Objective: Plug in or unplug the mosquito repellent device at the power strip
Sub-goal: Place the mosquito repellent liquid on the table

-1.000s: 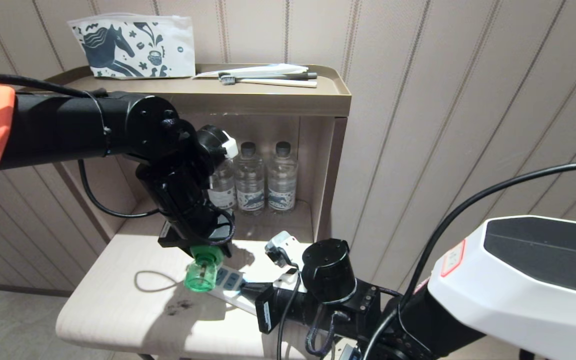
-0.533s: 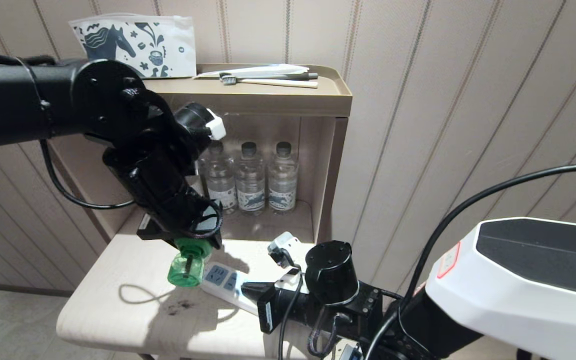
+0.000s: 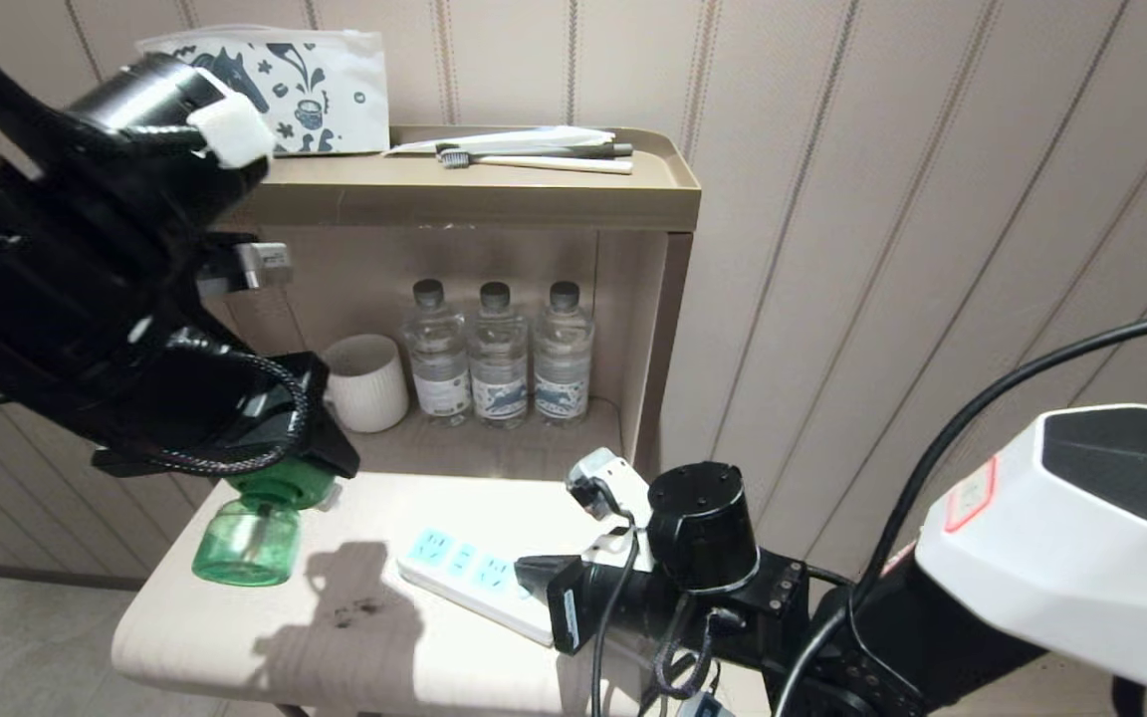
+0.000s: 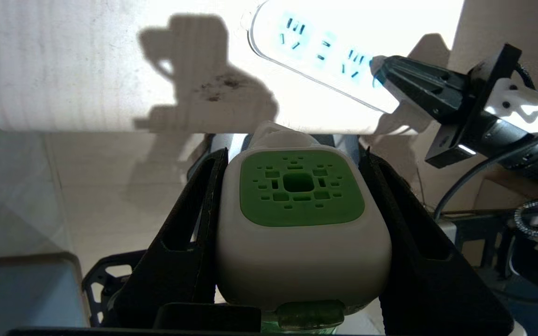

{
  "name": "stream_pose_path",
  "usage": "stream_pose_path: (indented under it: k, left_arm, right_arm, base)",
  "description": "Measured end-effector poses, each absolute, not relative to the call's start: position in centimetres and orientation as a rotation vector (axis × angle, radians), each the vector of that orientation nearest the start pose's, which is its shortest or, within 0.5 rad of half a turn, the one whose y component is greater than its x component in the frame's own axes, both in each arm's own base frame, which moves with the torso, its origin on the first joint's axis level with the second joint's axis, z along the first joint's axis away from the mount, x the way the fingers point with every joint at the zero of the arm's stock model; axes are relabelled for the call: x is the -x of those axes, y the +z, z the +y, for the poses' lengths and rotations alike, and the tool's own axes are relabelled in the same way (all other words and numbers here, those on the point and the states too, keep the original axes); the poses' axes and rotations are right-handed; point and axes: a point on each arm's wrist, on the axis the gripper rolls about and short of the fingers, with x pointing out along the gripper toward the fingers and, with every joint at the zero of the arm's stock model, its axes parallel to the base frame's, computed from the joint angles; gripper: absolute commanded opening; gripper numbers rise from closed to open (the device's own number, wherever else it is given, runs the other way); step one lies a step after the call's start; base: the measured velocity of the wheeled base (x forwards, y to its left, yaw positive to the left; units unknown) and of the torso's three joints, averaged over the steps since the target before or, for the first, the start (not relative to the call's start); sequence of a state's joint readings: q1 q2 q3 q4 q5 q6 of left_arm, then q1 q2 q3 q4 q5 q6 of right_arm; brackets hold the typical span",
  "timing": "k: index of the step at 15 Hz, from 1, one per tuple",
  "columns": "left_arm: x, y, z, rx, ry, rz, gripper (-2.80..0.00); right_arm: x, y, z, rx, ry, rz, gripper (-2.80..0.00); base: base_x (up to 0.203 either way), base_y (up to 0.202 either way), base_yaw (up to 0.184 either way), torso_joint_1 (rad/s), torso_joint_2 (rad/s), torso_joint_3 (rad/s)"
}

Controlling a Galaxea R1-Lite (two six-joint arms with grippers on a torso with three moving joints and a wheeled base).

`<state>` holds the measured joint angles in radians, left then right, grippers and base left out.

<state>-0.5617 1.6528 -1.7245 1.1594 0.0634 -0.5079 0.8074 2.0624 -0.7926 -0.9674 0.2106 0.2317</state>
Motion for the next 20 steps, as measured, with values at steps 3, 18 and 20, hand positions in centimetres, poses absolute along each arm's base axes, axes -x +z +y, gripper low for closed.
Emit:
stream_pose_path:
  k: [3,18,20]
  left_arm:
    - [-17.7,31.6,-10.9,0.165,-0.188,1.04,-2.8]
    - [-10.1,24.7,-4.0,0.294,0.236,0.402,-2.8]
    - [-10.5,23.4,-4.0,0.289,0.253,0.372,-2.8]
  right_arm:
    - [-24.1,13.1,26.0,-0.146,0.987,0.331,-2.8]
    - [-6.1,27.8,2.2,-0.259,0.226,0.042,-2.8]
    - [-2.8,26.3,0.3,-0.264,0.066,0.038,-2.8]
  base:
    - [0.0,0.0,0.0,0.0,0.0,0.0]
    - [0.0,0.0,0.0,0.0,0.0,0.0]
    - [0.0,0.0,0.0,0.0,0.0,0.0]
